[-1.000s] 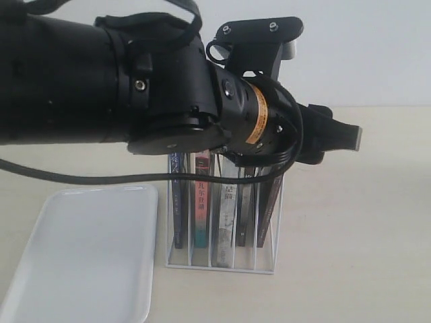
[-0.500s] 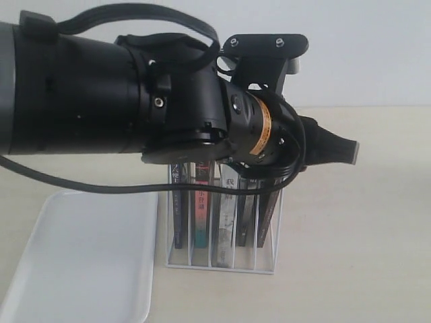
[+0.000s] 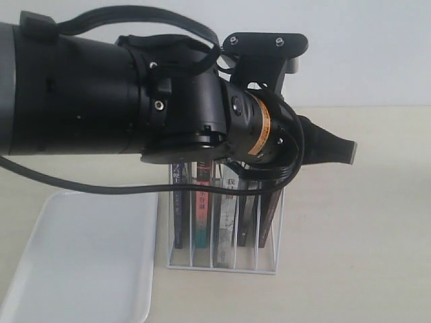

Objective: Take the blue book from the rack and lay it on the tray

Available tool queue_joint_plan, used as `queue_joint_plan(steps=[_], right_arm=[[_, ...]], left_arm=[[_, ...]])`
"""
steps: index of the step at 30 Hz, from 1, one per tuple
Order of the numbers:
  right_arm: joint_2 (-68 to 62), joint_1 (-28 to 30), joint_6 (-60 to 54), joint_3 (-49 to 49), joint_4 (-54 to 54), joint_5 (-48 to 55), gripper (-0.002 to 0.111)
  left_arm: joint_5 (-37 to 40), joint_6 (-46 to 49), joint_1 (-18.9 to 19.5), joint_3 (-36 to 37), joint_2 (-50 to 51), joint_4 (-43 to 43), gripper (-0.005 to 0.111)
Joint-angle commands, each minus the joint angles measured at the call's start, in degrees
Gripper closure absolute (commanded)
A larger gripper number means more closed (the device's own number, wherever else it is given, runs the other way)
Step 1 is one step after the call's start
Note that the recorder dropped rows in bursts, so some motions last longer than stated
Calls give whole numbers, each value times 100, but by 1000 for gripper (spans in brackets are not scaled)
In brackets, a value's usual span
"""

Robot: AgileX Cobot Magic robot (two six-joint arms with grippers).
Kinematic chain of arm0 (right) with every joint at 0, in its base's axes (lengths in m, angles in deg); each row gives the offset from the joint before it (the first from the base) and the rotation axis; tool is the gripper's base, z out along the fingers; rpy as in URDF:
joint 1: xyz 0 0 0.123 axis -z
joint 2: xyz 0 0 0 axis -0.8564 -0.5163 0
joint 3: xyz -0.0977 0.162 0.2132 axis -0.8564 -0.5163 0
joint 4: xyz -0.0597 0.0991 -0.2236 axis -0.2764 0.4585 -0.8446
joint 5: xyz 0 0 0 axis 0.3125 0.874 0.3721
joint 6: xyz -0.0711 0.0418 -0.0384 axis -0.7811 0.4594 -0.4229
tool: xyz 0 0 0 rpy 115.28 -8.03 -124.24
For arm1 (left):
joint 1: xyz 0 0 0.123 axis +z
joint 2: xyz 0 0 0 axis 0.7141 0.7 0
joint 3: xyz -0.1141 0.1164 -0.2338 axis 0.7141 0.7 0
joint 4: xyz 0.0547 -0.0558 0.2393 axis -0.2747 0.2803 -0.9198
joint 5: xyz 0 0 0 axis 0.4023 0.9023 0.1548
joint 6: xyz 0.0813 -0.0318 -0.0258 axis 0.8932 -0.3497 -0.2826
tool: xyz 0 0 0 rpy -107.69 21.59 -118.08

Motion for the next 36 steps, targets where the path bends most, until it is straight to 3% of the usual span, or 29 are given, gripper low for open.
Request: queue_joint_plan(steps=[1,2,36], right_arm=[[31,6,-35,7,-27,-70,107],[31,6,-35,7,-27,-70,107],[31,6,-35,7,-27,-70,107]], left_arm=[[-5,-60,-33,-7,13,-63,96],[-5,-60,-33,-7,13,-63,103],[124,-403,-44,-38,-1023,-617,103]])
